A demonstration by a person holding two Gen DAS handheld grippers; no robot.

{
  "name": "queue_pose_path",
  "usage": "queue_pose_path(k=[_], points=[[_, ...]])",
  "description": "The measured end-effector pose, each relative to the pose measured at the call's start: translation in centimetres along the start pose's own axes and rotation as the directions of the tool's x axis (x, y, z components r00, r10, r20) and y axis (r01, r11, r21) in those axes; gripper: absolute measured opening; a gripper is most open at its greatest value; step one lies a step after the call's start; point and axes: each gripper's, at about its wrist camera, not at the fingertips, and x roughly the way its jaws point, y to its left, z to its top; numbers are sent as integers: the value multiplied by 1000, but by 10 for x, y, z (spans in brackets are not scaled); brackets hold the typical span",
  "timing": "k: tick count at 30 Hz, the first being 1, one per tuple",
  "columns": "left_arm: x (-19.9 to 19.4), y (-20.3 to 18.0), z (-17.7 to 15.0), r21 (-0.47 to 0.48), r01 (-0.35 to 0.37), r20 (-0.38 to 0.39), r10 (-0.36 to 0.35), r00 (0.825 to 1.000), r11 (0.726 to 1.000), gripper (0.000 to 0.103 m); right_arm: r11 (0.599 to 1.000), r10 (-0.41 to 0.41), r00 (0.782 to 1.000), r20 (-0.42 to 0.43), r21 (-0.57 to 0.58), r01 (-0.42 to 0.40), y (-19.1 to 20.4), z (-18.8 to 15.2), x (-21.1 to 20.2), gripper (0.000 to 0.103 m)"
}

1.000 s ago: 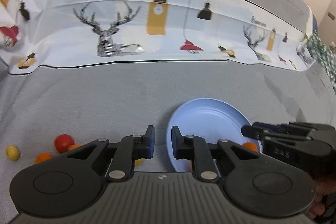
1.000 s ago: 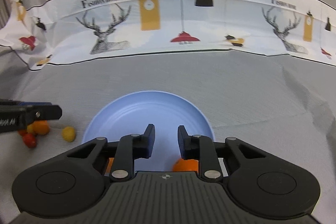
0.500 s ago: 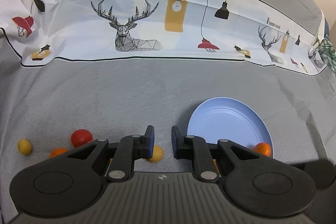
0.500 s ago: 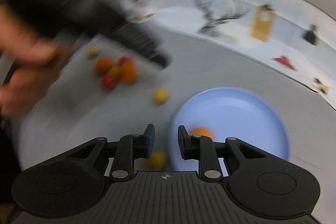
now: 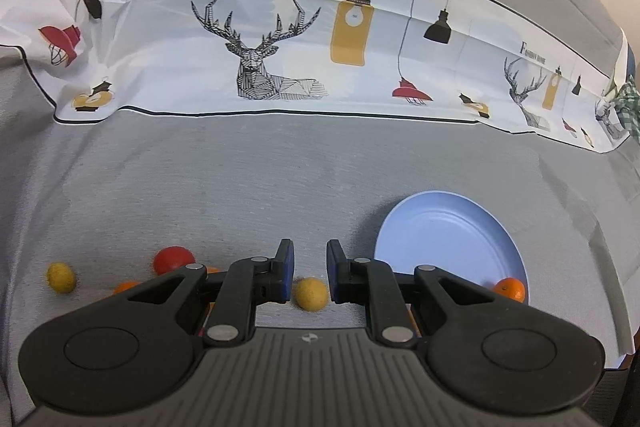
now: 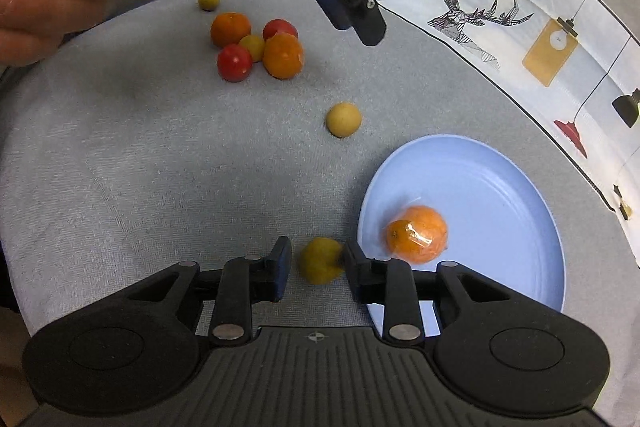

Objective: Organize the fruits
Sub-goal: 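Grasp a small yellow fruit with the right gripper while the left gripper moves to the pile, then grasp a red cherry tomato with the left gripper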

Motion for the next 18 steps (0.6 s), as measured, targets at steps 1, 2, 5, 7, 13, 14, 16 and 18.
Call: queue_pose_path(k=[1,2,5,7,13,14,16,18], points=[[0,2,1,-3,-3,-1,3,1000,1000,18,1000,-5,1000,-2,-5,5,1,0,0,32],[0,3,1,-7,-5,-1,5,1000,1000,18,1000,-11,1000,-4,-13,10,2,0,1,32],[-1,6,2,-13,-13,-1,13,1000,1000,18,999,-32,999,-14,-39,32,4,1,4,30],[-2,12,4,-27,-25,-2,25,1000,999,18,998,-40,999,-25,-52,39,5,0,6,26],[-5,63,15,-209,-71,-14,70,997,975,18,999,33,997,74,6,-33,3,10,-11,26],[-5,71,15,-234,-76,-21,73,997,969,18,998,48,995,87,26,-50,1,12,-13,26],[-5,83,16,-272,-86,-40,79,996,958,19,996,61,993,96,56,-67,-2,15,-14,26],[-4,91,15,-289,-90,-65,74,995,953,19,994,72,994,87,74,-79,-2,17,-12,26]])
